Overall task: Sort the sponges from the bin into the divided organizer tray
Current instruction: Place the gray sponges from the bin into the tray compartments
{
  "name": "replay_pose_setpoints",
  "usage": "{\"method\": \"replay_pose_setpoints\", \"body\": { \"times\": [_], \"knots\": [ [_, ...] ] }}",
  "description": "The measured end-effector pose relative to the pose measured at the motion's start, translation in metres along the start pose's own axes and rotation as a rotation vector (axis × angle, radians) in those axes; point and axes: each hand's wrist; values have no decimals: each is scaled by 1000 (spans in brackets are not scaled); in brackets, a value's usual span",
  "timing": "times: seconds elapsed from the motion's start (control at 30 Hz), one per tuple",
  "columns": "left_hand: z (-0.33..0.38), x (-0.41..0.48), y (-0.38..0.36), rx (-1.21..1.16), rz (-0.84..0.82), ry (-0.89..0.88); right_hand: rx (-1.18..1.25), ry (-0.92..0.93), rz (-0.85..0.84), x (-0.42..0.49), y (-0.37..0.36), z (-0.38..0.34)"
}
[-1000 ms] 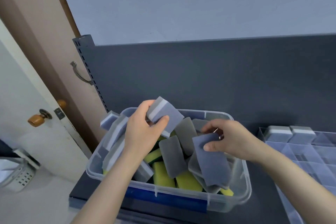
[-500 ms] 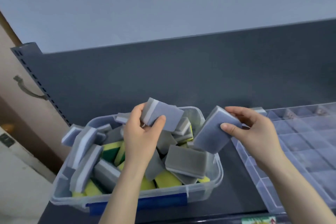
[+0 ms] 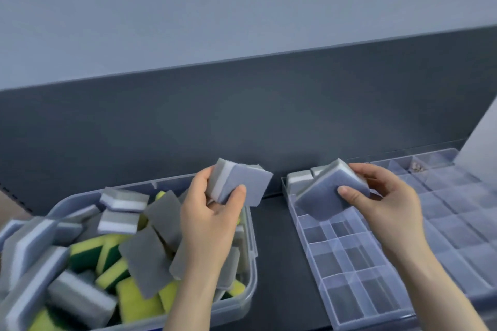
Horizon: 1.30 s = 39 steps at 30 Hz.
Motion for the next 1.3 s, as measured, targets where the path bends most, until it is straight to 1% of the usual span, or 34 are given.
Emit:
{"method": "replay_pose_setpoints", "body": {
  "times": [0.13, 0.23, 0.5, 0.63, 0.8, 1.0, 1.13, 1.3],
  "knots": [
    [6, -5, -35, 40, 12, 0, -3, 7, -24, 22, 21, 15],
    [8, -10, -64, 88, 28, 39, -4, -1, -67, 41, 38, 29],
    [-3, -16, -114, 286, -58, 84, -55, -14, -188, 80, 64, 69],
    [-11, -13, -129, 318, -100, 119, -73, -11, -244, 90, 68, 83],
    [-16, -10, -143, 338, -196, 143, -69, -25, -299, 96, 67, 95],
    [-23, -18, -152, 450, -282, 113, -114, -38, -375, 93, 69, 108],
    [-25, -15, -152, 502, -305, 93, -172, -26, -426, 94, 68, 109],
    [-22, -7, -158, 537, -346, 44, -207, 11, -414, 99, 64, 103]
  ]
}}
Point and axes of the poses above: each hand's wrist, its own x-axis towards the middle knuckle, its own y-axis out of the back of the hand, z = x × y, and after that the axes turned 14 degrees about x, right-handed
